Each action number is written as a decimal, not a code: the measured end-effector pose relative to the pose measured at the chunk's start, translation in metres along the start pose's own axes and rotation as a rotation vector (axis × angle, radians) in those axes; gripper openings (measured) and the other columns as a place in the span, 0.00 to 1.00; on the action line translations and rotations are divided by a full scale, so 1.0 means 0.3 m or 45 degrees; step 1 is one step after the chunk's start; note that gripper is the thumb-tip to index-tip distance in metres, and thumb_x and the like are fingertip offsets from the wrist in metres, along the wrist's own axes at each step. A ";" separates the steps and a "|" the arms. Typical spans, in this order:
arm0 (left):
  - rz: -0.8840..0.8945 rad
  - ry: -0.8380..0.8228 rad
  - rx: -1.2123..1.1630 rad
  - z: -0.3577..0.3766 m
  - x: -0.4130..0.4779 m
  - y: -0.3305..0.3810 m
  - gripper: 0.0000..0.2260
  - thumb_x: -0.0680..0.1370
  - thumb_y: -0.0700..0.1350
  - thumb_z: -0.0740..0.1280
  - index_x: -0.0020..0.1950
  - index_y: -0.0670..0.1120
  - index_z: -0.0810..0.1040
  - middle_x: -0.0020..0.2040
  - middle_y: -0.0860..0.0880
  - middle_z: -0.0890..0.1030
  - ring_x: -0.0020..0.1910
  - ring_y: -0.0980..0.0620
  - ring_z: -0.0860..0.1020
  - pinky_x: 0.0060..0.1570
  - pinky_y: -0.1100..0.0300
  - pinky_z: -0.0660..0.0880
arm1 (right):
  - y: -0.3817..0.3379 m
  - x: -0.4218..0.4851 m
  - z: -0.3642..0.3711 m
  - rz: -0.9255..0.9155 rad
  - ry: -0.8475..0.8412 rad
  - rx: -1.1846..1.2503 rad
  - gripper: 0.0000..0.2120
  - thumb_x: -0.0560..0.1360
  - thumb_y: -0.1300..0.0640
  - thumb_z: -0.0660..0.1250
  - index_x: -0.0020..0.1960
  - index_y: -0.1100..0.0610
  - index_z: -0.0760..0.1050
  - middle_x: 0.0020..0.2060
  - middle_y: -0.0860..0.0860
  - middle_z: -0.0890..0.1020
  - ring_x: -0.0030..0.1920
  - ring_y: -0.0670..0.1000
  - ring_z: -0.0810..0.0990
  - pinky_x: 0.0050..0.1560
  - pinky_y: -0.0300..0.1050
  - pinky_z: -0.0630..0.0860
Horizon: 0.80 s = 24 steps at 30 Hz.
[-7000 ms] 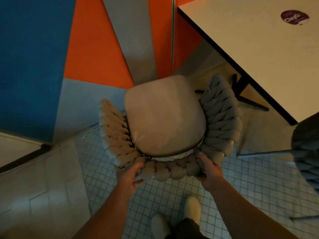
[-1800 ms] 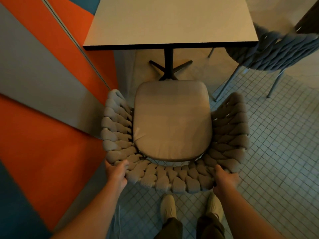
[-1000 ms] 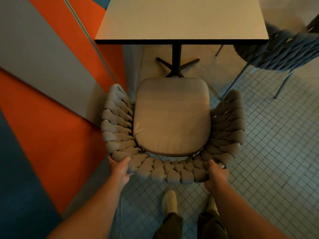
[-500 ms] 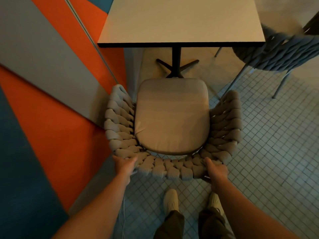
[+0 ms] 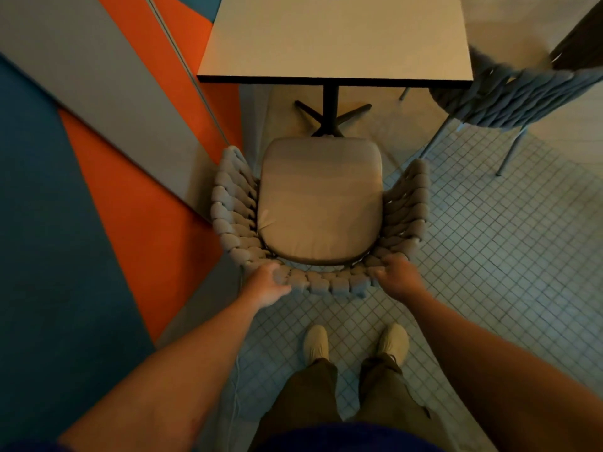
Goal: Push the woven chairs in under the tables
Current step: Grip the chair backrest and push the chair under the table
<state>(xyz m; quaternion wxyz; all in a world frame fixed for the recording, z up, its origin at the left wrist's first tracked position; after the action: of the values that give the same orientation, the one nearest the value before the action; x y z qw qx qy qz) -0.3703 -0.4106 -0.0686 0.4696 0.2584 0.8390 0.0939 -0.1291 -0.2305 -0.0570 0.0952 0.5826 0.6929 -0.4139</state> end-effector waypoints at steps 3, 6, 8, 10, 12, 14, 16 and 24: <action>0.112 -0.177 0.197 0.047 -0.038 0.043 0.33 0.78 0.49 0.73 0.79 0.44 0.65 0.77 0.43 0.68 0.74 0.44 0.70 0.69 0.52 0.71 | -0.056 -0.047 -0.006 -0.201 -0.119 -0.208 0.18 0.77 0.52 0.65 0.65 0.58 0.77 0.61 0.57 0.80 0.60 0.58 0.78 0.56 0.49 0.75; 0.153 -0.296 0.342 0.068 -0.072 0.075 0.31 0.79 0.49 0.72 0.79 0.44 0.65 0.78 0.42 0.66 0.75 0.42 0.69 0.71 0.46 0.71 | -0.061 -0.087 0.019 -0.270 -0.251 -0.355 0.21 0.78 0.52 0.64 0.69 0.58 0.73 0.64 0.57 0.79 0.63 0.59 0.77 0.57 0.47 0.73; 0.195 -0.323 0.394 0.074 -0.080 0.098 0.28 0.79 0.48 0.71 0.77 0.44 0.67 0.77 0.42 0.68 0.73 0.42 0.71 0.70 0.46 0.72 | -0.051 -0.098 0.032 -0.267 -0.301 -0.404 0.21 0.77 0.51 0.65 0.68 0.58 0.74 0.63 0.57 0.79 0.62 0.58 0.77 0.58 0.48 0.74; 0.219 -0.312 0.404 0.070 -0.078 0.113 0.27 0.80 0.47 0.71 0.76 0.44 0.68 0.76 0.42 0.70 0.72 0.43 0.72 0.69 0.46 0.73 | -0.045 -0.104 0.034 -0.250 -0.321 -0.403 0.22 0.76 0.50 0.66 0.68 0.58 0.74 0.64 0.57 0.78 0.62 0.57 0.77 0.60 0.49 0.75; 0.236 -0.297 0.423 0.070 -0.069 0.118 0.25 0.79 0.47 0.71 0.75 0.44 0.70 0.75 0.42 0.71 0.71 0.43 0.72 0.69 0.45 0.72 | -0.039 -0.112 0.034 -0.254 -0.323 -0.399 0.21 0.76 0.51 0.66 0.67 0.58 0.74 0.63 0.56 0.79 0.61 0.57 0.78 0.59 0.50 0.76; 0.243 -0.298 0.442 0.067 -0.061 0.127 0.24 0.80 0.46 0.70 0.74 0.44 0.70 0.74 0.42 0.72 0.71 0.43 0.73 0.69 0.46 0.72 | -0.040 -0.114 0.027 -0.258 -0.307 -0.380 0.19 0.77 0.52 0.66 0.65 0.58 0.75 0.60 0.57 0.80 0.58 0.56 0.78 0.57 0.51 0.77; 0.262 -0.306 0.455 0.067 -0.056 0.146 0.25 0.80 0.46 0.70 0.75 0.44 0.69 0.73 0.42 0.72 0.70 0.43 0.73 0.69 0.46 0.73 | -0.043 -0.114 0.018 -0.270 -0.297 -0.360 0.16 0.77 0.54 0.66 0.62 0.59 0.77 0.57 0.57 0.81 0.56 0.56 0.79 0.56 0.51 0.77; 0.350 -0.362 0.471 0.104 -0.038 0.268 0.26 0.78 0.49 0.72 0.75 0.47 0.71 0.72 0.44 0.75 0.67 0.45 0.76 0.67 0.46 0.75 | 0.004 -0.094 -0.045 -0.178 -0.219 -0.319 0.23 0.79 0.49 0.65 0.71 0.58 0.71 0.65 0.57 0.77 0.65 0.57 0.76 0.62 0.49 0.73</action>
<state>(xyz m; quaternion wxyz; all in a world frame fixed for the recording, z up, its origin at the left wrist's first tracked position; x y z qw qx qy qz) -0.3117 -0.3508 -0.0450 0.5104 0.4619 0.7245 -0.0355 -0.1146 -0.2420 -0.0315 0.1972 0.4789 0.7672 -0.3783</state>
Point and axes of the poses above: each hand's wrist, its own x-axis towards the middle knuckle, its own z-axis out of the palm, y = z × x, the point moved 6 cm from there along x, towards the middle knuckle
